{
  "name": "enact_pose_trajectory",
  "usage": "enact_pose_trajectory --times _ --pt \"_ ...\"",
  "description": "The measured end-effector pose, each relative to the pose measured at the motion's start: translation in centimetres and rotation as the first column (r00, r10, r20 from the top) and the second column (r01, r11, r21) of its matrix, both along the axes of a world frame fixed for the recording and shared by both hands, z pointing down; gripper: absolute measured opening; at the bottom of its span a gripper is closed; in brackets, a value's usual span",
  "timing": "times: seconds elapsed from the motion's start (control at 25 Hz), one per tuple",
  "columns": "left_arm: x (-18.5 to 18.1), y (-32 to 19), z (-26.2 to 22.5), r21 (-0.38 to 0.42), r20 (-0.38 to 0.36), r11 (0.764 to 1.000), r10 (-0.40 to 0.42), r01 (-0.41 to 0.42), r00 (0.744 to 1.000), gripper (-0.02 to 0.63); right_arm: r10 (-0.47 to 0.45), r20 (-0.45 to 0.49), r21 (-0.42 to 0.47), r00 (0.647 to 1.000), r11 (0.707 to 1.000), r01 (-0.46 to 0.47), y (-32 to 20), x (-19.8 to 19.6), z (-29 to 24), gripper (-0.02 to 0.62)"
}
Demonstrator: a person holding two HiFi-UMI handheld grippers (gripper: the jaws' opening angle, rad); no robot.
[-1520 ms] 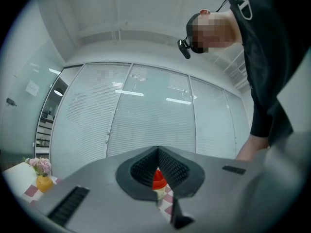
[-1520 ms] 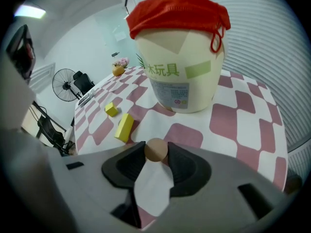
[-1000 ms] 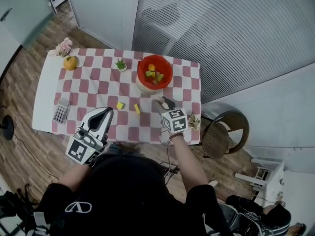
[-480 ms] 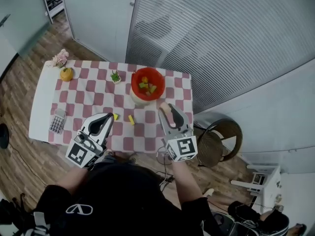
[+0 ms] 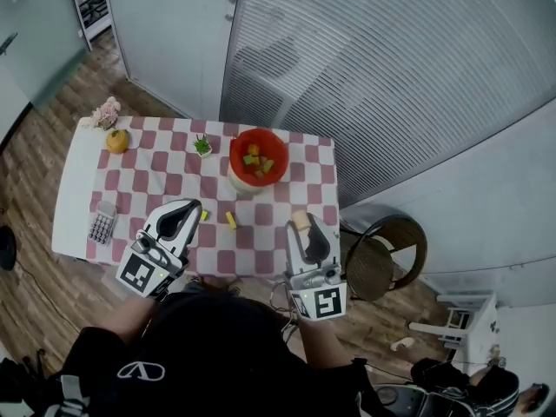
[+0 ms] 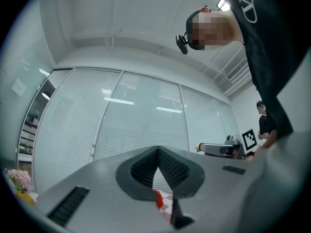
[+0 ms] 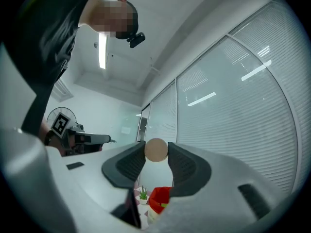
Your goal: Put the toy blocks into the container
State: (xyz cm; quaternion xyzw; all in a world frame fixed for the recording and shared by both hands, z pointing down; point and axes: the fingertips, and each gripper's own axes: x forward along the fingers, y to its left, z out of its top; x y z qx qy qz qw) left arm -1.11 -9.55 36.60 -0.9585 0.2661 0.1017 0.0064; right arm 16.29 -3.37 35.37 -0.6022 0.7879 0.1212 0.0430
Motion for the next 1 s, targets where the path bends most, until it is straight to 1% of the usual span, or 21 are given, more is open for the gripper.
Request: enact_pose_trajectory --times 0.2,0.52,0.76,1.0 --pt "0.3 0.0 -0.1 0.004 0.002 1.000 0.009 -0.009 1.000 0.006 0.019 0.021 -0.012 1.000 1.000 -0.019 0.8 0.1 0.9 0.149" --pt "0.3 0.1 -0.1 0.005 0.001 1.000 0.012 -0.012 1.000 0.006 0.018 0.017 -0.010 1.000 1.000 -0.018 -0.1 0.1 0.7 0.149" --pt "0.0 0.0 0.2 -0.001 0.002 1.000 -0.002 0.002 1.000 0.006 -0.006 0.005 -0.003 1.000 1.000 0.006 -2.7 0.2 0.8 0.149" --pt "-0.9 -0.1 0.3 -0.006 0.005 0.999 -0.032 0.032 0.999 0.006 -0.024 -0.007 0.007 1.000 1.000 0.024 -7.4 0.1 0.9 0.149"
